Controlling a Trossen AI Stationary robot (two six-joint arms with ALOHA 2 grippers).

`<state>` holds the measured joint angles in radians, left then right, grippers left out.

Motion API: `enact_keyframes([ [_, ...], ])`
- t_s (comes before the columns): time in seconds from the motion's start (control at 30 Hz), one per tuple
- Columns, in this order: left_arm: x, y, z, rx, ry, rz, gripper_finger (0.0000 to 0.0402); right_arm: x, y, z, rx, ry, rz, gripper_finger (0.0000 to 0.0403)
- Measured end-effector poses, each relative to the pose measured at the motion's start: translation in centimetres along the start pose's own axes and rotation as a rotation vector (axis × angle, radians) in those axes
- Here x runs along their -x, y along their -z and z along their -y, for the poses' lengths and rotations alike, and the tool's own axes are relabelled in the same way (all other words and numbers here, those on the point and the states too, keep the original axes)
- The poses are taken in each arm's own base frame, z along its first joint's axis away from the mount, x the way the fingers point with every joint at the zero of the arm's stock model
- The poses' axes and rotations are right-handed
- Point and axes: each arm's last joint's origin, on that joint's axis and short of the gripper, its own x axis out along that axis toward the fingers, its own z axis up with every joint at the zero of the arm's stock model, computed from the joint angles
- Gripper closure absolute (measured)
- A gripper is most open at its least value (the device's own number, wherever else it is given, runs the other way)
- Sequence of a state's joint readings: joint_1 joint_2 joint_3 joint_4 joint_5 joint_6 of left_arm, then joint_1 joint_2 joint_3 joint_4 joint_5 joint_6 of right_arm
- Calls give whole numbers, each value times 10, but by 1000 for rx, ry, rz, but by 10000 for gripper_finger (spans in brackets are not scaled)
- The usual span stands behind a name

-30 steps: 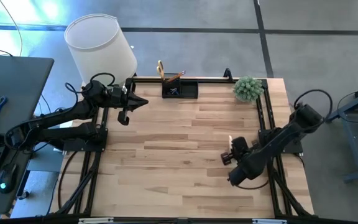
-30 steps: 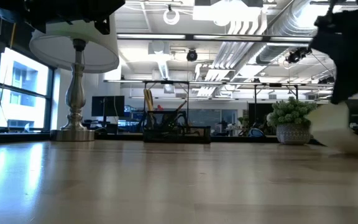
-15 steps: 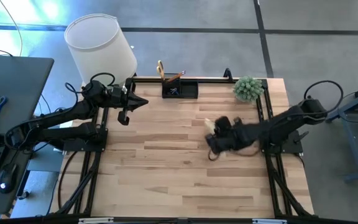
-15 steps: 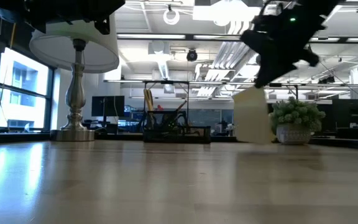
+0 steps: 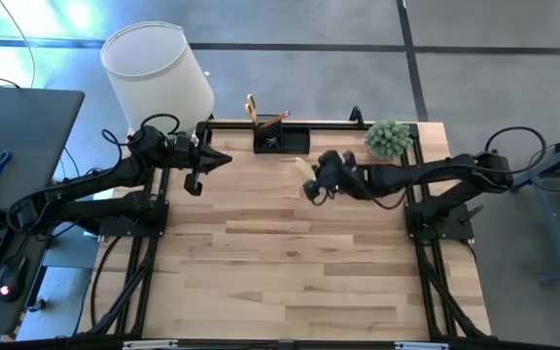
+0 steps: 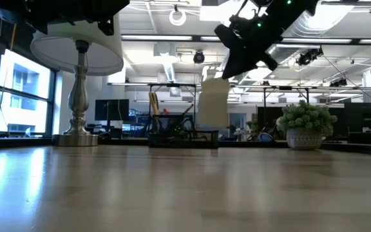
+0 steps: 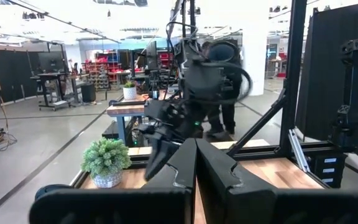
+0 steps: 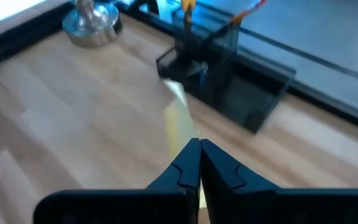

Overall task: Pick and place office supplies into organizer
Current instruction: Put the yellow sticky notes into the black desk organizer

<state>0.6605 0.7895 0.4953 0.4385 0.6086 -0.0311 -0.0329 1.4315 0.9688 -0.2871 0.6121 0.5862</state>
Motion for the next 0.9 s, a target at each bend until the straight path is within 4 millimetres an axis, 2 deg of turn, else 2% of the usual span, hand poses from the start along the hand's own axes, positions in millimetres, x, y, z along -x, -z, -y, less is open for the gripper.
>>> enact_keyframes([
  [0.3,0,0,-2,-10,-53,2,401,-27,-39,30,87,-123,99,403],
  [0.47,-4,4,-5,-26,-68,-13,401,-42,-55,58,95,-142,125,403],
  [0.7,-12,14,-12,-53,-118,-46,401,-58,-66,91,158,-176,126,403],
  [0.9,-15,16,-15,-88,-131,-42,401,-70,-71,108,170,-208,141,403],
])
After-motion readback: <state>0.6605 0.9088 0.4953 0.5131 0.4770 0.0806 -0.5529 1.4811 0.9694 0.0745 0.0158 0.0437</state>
